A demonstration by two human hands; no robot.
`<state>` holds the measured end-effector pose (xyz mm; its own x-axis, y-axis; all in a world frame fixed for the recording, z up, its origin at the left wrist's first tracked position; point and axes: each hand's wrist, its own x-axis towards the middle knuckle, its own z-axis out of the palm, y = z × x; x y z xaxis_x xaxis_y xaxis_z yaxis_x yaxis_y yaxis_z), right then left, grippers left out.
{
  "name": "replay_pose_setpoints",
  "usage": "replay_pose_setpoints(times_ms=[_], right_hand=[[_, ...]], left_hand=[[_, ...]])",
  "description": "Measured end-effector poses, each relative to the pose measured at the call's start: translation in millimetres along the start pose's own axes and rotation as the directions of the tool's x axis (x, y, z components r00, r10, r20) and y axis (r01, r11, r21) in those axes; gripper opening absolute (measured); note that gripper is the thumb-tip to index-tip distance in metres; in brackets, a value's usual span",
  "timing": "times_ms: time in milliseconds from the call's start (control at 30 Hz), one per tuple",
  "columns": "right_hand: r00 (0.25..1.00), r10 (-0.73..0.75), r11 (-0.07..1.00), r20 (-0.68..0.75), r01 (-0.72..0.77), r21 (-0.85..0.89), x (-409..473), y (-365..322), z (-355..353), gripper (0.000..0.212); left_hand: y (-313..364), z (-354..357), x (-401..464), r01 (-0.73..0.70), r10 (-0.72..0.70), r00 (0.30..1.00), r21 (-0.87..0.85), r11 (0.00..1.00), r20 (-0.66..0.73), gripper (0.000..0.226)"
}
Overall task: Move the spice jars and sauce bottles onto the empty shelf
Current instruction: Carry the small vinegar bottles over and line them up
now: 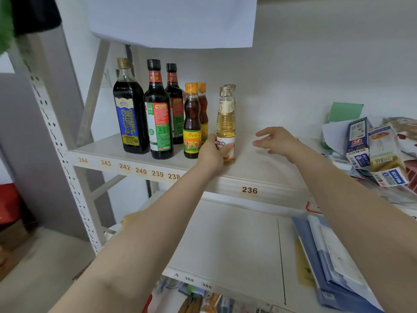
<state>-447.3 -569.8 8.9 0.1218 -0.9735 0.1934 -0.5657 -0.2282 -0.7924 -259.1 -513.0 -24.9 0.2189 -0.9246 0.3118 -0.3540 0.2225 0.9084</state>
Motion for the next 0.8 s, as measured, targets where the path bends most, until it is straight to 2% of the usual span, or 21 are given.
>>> replay_pose_setpoints(times_ms=[133,333,467,633,800], right_hand=[[1.0,-0.007,0.999,0.02,0.006,0.048,-0.8,-6.4,4.8,0.045],[0.999,-0.031,0.988,-0.022,0.034,0.15,4.3,-26.6,16.1,0.042],[0.995,-0.026,0.977,-0.092,0.045,0.209,17.9,-37.2,34.8,0.053],[0.989,-0.023,0.988,-0.146,0.045,0.146,35.4,-48.3,58.3,0.072],[0.979,-0.011,0.987,-0.202,0.042,0.153,48.5,-51.5,78.6,0.068]], left_hand=[[4.6,-11.8,-27.3,-0.008,0.009,1.0,-0.136,0.991,0.005,0.035],[14.9,-42.9,-75.7,0.04,-0.04,0.999,-0.358,0.933,0.007,0.028],[14.0,-61.4,-98.6,0.028,-0.046,0.998,-0.383,0.923,-0.038,0.029],[12.1,-76.6,-108.7,0.06,-0.122,0.985,-0.424,0.904,-0.12,0.032],[7.2,-84.4,-111.9,0.083,-0.152,0.978,-0.409,0.909,-0.14,0.032]])
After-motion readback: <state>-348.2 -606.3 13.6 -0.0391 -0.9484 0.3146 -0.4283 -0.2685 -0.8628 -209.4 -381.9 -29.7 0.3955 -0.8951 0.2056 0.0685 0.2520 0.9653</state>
